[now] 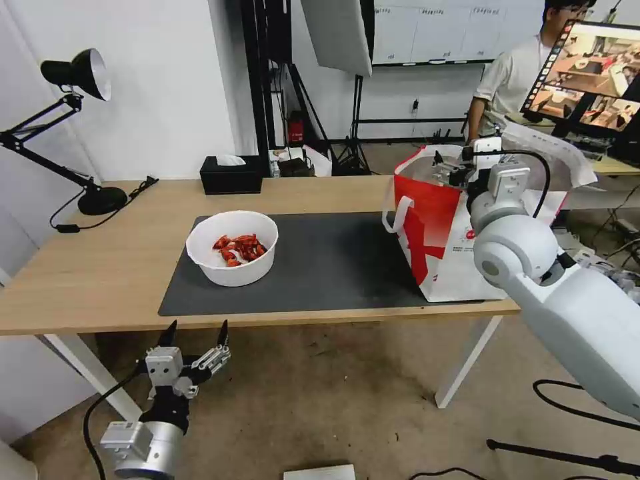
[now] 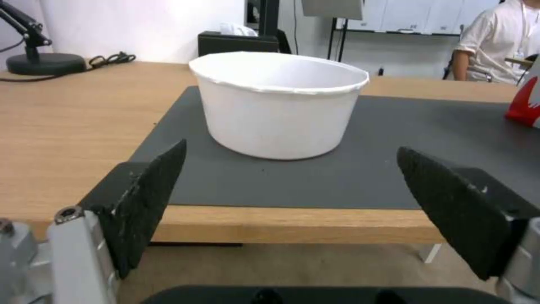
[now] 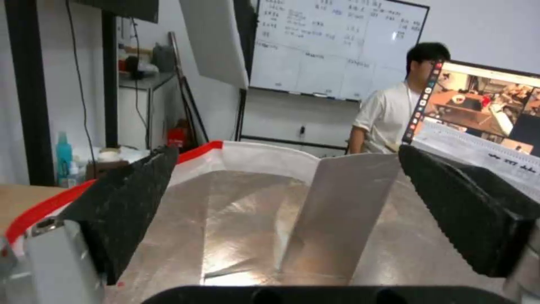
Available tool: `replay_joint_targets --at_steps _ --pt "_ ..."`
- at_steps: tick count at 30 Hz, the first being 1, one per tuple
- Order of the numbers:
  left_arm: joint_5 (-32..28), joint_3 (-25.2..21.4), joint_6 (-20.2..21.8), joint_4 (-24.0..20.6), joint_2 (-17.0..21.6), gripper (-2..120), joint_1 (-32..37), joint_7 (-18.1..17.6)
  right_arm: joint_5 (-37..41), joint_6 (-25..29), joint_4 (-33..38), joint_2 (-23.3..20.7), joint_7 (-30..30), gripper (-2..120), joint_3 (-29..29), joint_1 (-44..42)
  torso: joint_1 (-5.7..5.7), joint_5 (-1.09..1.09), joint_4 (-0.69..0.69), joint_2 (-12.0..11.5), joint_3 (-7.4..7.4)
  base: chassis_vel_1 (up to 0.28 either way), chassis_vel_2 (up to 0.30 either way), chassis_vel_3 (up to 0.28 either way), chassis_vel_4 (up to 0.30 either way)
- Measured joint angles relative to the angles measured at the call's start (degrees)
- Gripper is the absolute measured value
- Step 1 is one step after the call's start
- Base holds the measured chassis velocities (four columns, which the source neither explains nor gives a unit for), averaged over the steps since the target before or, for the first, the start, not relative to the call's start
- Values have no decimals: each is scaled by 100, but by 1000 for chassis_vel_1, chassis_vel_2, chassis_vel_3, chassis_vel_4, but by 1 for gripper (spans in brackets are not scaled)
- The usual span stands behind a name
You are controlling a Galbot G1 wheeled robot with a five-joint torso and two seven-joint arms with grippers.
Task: Pick up the trash from the table and place it into the takeout bag.
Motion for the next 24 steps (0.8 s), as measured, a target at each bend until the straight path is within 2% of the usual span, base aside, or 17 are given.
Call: replay_joint_targets --at_steps 5,8,9,12,13,16,24 --pt "0 -3 1 -12 -9 100 6 -1 34 314 153 -43 -23 100 115 -178 0 0 0 0 0 0 0 0 0" --pt "-4 -5 1 -14 -20 100 7 -1 264 766 457 -103 -251 100 298 -495 0 -1 0 0 0 0 0 0 0" --pt "-4 -5 1 -14 -20 100 7 -1 264 766 457 -103 -251 100 298 -495 0 -1 0 0 0 0 0 0 0" --pt "-24 -5 0 -15 -5 100 -18 -6 281 1425 928 -150 -820 100 542 -1265 0 -1 0 0 0 0 0 0 0" --pt "-24 -5 0 -15 -5 100 -18 -6 281 1425 928 -150 -820 100 542 -1265 0 -1 0 0 0 0 0 0 0" --pt "-31 -9 -6 -42 0 100 -27 -6 127 1936 1236 -152 -1208 100 656 -1910 0 0 -1 0 -1 0 0 0 0" --pt "-41 -38 -38 -122 0 100 18 -7 -9 2533 1673 -206 -2001 100 857 -2735 0 0 0 0 0 0 0 0 0"
